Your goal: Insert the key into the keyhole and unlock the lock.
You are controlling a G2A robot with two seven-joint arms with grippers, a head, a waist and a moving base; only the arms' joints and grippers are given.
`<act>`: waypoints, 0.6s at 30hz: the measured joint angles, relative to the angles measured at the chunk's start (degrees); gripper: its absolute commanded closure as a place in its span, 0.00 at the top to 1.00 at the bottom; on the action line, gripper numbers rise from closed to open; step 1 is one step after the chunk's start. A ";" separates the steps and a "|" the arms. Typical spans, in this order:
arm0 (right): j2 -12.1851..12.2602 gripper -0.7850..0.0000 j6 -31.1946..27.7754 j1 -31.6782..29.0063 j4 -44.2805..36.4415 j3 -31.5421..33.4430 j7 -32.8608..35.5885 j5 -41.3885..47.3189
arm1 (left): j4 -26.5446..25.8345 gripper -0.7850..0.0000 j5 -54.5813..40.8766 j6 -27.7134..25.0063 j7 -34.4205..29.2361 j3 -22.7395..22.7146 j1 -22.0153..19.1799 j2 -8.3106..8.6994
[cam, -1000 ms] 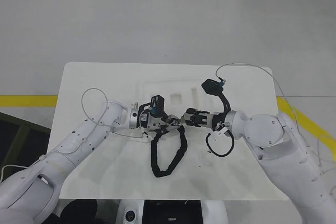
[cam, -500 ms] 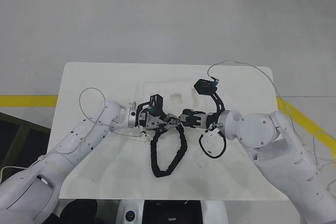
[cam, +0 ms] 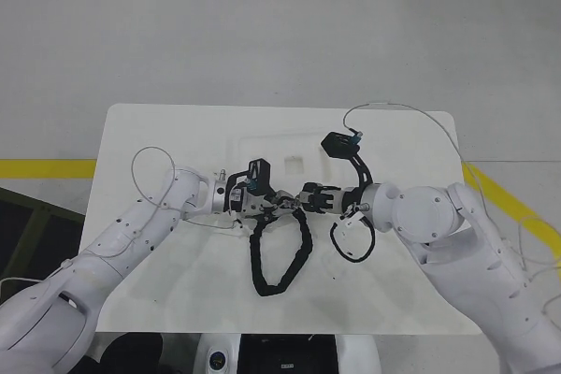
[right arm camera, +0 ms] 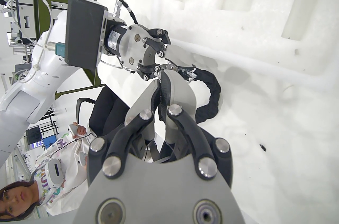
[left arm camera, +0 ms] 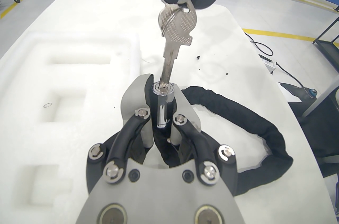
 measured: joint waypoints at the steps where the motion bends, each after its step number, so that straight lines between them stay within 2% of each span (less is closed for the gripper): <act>1: -0.02 0.14 0.00 -0.01 0.09 0.00 -0.05 0.12 | 0.01 0.00 0.03 0.00 0.10 0.08 -0.04 0.03; 2: -0.04 0.47 0.01 -0.04 0.15 0.03 -0.16 0.27 | 0.03 0.00 0.05 0.00 0.16 0.13 -0.07 0.05; 3: -0.07 1.00 0.04 -0.13 0.20 0.15 -0.46 0.61 | 0.06 0.00 0.05 0.00 0.22 0.18 -0.10 0.07; 11: -0.41 1.00 -1.76 -1.73 -0.49 3.03 -5.40 6.83 | -0.57 0.00 -0.28 0.00 -0.60 0.13 0.13 -0.20; 18: 0.78 1.00 -7.64 -6.44 -1.67 8.77 -6.27 6.49 | -0.62 0.00 -2.74 0.00 -1.69 -1.14 0.20 -0.11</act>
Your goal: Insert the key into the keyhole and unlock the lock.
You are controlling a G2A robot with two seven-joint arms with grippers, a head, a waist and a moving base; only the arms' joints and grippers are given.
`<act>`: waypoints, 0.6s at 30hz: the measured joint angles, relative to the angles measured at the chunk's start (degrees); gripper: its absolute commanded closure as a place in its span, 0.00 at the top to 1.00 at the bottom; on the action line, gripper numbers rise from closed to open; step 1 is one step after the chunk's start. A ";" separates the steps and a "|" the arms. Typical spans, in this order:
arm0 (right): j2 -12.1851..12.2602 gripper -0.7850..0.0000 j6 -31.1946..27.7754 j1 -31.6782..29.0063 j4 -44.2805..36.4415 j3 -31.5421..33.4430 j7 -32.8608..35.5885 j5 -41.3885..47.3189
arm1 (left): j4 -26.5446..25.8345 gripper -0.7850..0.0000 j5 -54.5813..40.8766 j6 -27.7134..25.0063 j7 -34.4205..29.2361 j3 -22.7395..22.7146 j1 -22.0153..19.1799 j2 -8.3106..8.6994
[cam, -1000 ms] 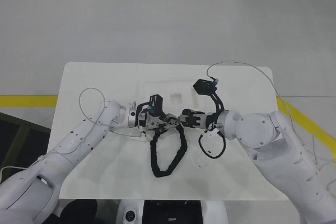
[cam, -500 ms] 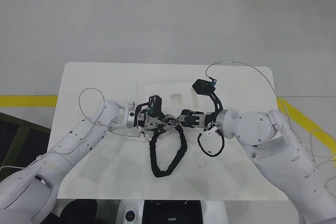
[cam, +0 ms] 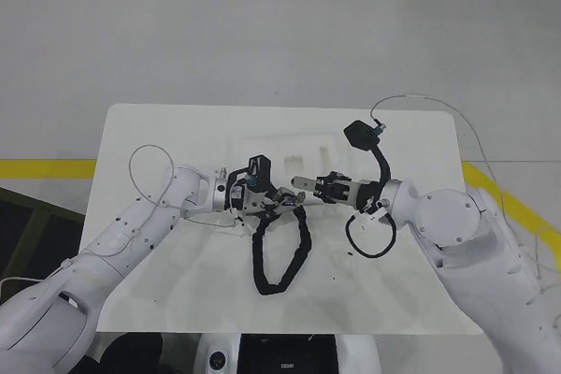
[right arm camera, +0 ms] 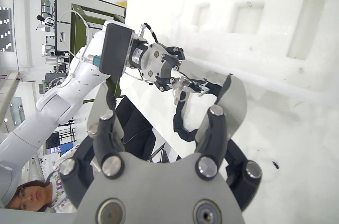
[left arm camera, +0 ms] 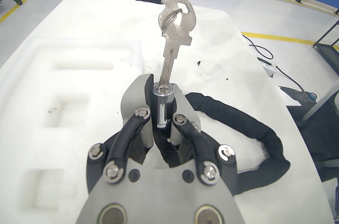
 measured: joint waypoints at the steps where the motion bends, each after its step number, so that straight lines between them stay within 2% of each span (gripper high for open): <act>1: 0.16 1.00 -1.21 -0.68 -0.04 0.91 0.03 0.35 | 0.01 0.00 -0.40 0.00 0.15 0.03 0.04 0.08; 5: 0.79 1.00 -7.31 -3.48 0.13 4.35 0.42 1.20 | 0.21 0.00 -2.69 0.00 0.86 1.16 -0.05 0.44; 13: 1.65 1.00 -20.95 -7.89 -0.06 8.54 0.23 1.63 | 0.23 0.00 -10.14 0.00 2.49 7.70 -2.51 0.83; 18: 1.89 1.00 -24.18 -9.42 1.04 10.05 -0.25 3.12 | 0.55 0.00 -14.62 0.00 4.12 13.33 -5.53 1.07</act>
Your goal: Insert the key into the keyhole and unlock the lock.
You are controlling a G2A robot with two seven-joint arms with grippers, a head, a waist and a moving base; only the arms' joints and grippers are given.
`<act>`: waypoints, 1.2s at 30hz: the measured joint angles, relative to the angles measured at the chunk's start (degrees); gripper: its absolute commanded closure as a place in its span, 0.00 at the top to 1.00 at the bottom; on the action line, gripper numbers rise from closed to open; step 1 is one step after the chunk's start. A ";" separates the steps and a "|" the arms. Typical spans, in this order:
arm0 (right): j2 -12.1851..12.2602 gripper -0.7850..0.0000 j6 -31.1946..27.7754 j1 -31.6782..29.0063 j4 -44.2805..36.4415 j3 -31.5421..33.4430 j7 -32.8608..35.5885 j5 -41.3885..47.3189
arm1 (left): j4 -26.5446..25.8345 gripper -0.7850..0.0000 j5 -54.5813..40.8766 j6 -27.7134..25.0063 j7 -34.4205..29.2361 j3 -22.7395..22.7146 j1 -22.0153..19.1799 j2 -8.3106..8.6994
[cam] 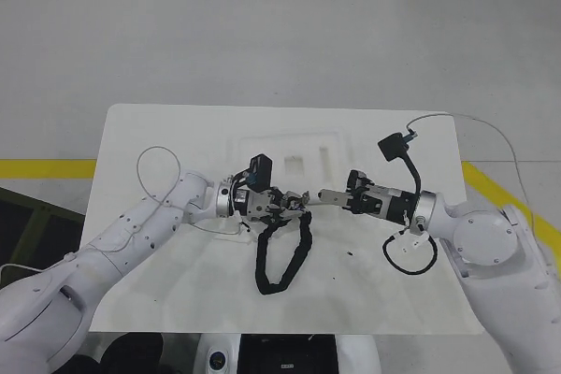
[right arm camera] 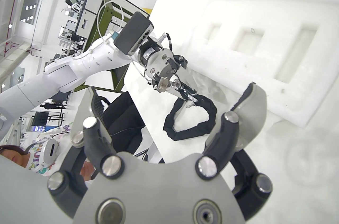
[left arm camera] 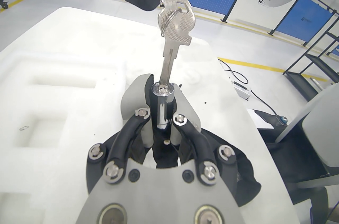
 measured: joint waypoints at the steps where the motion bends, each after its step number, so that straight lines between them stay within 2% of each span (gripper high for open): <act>1: 0.06 1.00 0.22 -0.12 0.09 0.15 0.16 -0.39 | 0.28 0.00 -0.26 0.00 0.09 0.84 -0.69 0.06; 7: 0.29 1.00 2.60 -1.01 0.41 0.80 -0.27 -2.36 | 2.19 0.00 2.50 0.00 -0.89 3.66 -4.58 0.14; 14: 0.58 1.00 2.93 -0.76 -0.37 -0.28 1.69 -6.74 | 2.41 0.00 6.26 0.00 2.98 2.22 -5.01 -0.42; 18: 0.66 1.00 0.39 0.90 -1.27 -2.91 4.28 -11.56 | 1.70 0.00 7.81 0.00 5.75 1.59 -5.14 -0.51; 22: 0.72 1.00 -3.38 1.31 -2.57 -4.39 2.98 -16.45 | 1.18 0.00 8.75 0.00 6.60 1.60 -5.55 -0.31; 26: 0.78 1.00 -8.46 1.36 -2.32 -5.04 2.73 -15.93 | 0.73 0.00 8.72 0.00 6.77 2.31 -6.16 -0.06; 36: 0.83 1.00 -7.85 1.33 -1.82 -4.67 2.93 -15.87 | -1.76 0.00 8.28 0.00 4.19 3.17 -8.76 1.21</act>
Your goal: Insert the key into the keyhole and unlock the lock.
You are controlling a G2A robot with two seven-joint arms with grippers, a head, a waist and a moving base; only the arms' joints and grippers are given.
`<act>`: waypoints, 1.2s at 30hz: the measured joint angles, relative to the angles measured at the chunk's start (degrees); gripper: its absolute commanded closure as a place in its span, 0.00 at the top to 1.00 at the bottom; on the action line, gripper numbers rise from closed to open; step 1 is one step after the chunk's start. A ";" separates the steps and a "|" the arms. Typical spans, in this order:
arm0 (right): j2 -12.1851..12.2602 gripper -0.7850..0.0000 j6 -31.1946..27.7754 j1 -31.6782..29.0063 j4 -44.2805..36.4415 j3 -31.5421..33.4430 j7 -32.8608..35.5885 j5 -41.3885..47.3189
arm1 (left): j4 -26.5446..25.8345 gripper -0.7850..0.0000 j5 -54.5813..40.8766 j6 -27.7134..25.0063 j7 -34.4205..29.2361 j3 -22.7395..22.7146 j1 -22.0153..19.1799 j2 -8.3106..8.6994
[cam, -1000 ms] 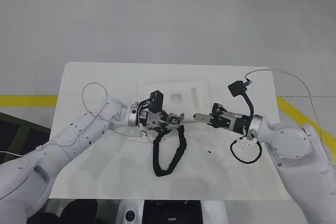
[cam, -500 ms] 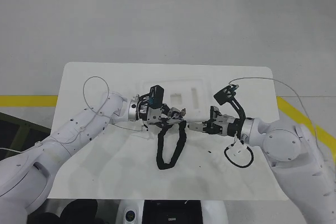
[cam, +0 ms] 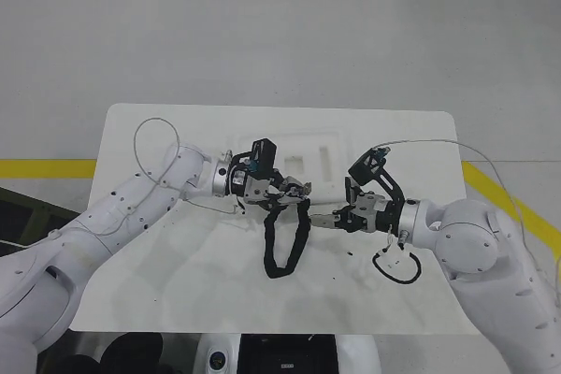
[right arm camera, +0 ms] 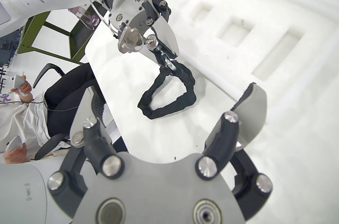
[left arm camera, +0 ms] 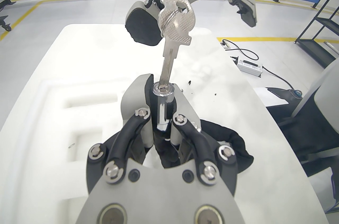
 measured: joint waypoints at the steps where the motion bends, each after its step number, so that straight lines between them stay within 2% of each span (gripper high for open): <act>1: -0.03 1.00 -0.20 -0.07 -0.16 0.00 -0.26 0.15 | -0.38 0.00 -0.33 0.00 -0.28 0.00 -0.08 0.13; 3: -0.02 1.00 -2.79 -0.01 -0.66 -0.29 -1.73 -0.08 | -1.08 0.00 -1.03 0.00 -0.80 0.03 -0.20 0.39; 6: 0.00 1.00 -14.98 0.88 1.39 -1.59 -5.47 -2.73 | -2.23 0.00 -2.32 0.00 -1.26 0.37 -0.35 0.83; 9: -0.12 1.00 -23.72 1.54 5.48 -2.21 -10.21 -6.69 | -2.84 0.00 -3.09 0.00 -2.13 0.76 -0.70 1.17; 12: -0.30 1.00 -27.63 1.56 8.23 -2.84 -15.07 -11.62 | -3.30 0.00 -3.85 0.00 -2.60 1.03 -1.03 1.46; 15: -0.51 1.00 -28.34 1.26 9.72 -3.23 -19.72 -16.43 | -3.94 0.00 -4.41 0.00 -2.83 1.29 -1.33 1.71; 16: -0.57 0.95 -28.33 1.12 9.95 -3.40 -21.03 -17.73 | -4.18 0.00 -4.56 0.00 -2.83 1.38 -1.40 1.78; 17: -0.64 0.75 -28.31 0.98 10.11 -3.64 -22.21 -18.94 | -4.42 0.00 -4.70 0.00 -2.78 1.48 -1.47 1.85; 19: -0.80 0.50 -28.37 0.80 10.35 -4.49 -24.19 -21.41 | -4.88 0.00 -5.03 0.00 -2.46 1.76 -1.58 2.00; 22: -1.01 0.42 -27.98 1.10 10.61 -6.03 -24.66 -24.51 | -5.06 0.00 -5.34 0.00 -2.05 2.14 -1.76 2.18; 27: -1.31 0.23 -26.29 1.43 10.89 -7.14 -26.35 -26.78 | -4.69 0.00 -5.64 0.00 -1.48 2.85 -1.87 2.32; 30: -1.40 0.00 -25.85 1.52 11.12 -7.45 -26.81 -27.28 | -4.50 0.00 -5.73 0.00 -1.05 3.20 -1.95 2.32; 36: -1.49 0.00 -24.71 1.54 11.04 -7.72 -26.68 -27.43 | -4.03 0.00 -5.69 0.00 -0.47 3.53 -2.17 2.31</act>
